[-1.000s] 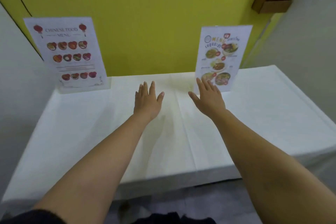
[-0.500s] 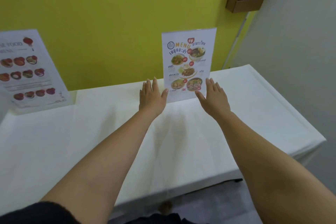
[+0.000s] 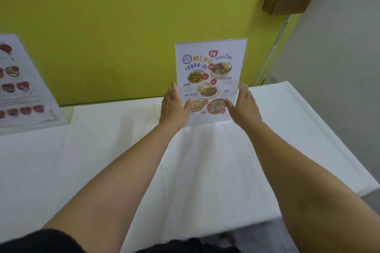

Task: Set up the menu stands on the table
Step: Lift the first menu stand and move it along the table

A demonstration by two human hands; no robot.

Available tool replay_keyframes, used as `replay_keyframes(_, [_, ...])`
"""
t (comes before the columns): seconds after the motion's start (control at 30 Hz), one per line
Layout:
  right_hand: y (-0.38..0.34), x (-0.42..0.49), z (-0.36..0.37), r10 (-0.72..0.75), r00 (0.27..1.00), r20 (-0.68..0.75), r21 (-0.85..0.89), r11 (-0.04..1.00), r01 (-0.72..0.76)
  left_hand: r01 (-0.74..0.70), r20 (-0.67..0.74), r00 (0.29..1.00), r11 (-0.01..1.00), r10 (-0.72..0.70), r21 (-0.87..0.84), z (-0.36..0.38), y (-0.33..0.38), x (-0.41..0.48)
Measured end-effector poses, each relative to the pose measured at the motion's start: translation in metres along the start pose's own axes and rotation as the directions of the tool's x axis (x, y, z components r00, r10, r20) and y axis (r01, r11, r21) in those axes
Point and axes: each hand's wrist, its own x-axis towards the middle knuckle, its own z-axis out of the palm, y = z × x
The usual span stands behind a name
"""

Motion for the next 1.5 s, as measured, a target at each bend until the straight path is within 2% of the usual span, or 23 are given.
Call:
replay_keyframes(0.2, [0.009,0.029,0.001,-0.044,0.998,0.033,0.15,0.988,0.038,0.026,-0.088,0.996,0.995,-0.034,-0.096,0.013,0.015,-0.004])
replay_keyframes(0.53, [0.032,0.04,-0.004,-0.099,0.992,0.08,0.39,0.919,0.061,0.146,-0.101,0.978,0.947,-0.181,-0.285,0.026,0.034,-0.008])
replay_keyframes(0.73, [0.049,0.037,-0.019,-0.039,0.999,0.005,0.428,0.903,0.033,0.086,-0.09,0.989,0.946,-0.12,-0.312,0.032,0.052,-0.008])
replay_keyframes(0.97, [0.09,0.032,-0.044,0.087,0.992,-0.092,0.447,0.894,-0.037,0.026,-0.001,1.0,0.915,-0.029,-0.403,0.062,0.091,-0.004])
replay_keyframes(1.1, [0.124,0.039,-0.062,0.143,0.985,-0.098,0.446,0.891,-0.085,0.024,0.045,0.999,0.891,-0.004,-0.453,0.087,0.12,-0.005])
replay_keyframes(1.5, [0.234,0.113,-0.122,0.123,0.991,-0.046,0.478,0.874,-0.086,0.041,0.045,0.999,0.827,-0.018,-0.561,0.19,0.21,0.038])
